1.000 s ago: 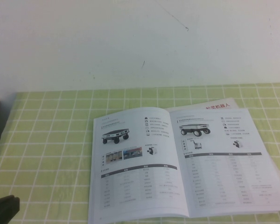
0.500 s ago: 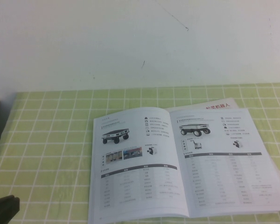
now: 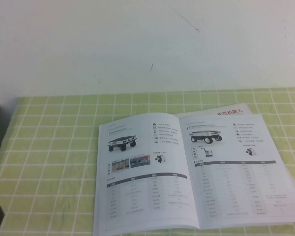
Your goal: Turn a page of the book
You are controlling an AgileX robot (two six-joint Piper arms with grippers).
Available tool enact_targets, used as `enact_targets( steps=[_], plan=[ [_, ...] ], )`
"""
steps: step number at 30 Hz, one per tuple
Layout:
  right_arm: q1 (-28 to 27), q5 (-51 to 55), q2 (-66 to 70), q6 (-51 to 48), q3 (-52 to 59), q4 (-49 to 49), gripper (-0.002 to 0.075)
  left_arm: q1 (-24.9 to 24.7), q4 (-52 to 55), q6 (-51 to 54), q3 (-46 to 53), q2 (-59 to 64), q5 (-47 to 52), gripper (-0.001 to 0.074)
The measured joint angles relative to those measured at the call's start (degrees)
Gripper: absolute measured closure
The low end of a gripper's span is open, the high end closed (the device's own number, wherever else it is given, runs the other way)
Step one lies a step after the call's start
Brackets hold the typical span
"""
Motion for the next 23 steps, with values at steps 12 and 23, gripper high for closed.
enact_targets(
  steps=[12,23],
  plan=[
    [0.0,0.0,0.0,0.0,0.0,-0.1,0.0729,15.9,-3.0,5.3,7.6,-12.9,7.6,0.0738],
    [0.0,0.0,0.0,0.0,0.0,-0.2,0.0729,16.4,-7.8,10.5,7.6,-13.0,10.1,0.0738]
  ],
)
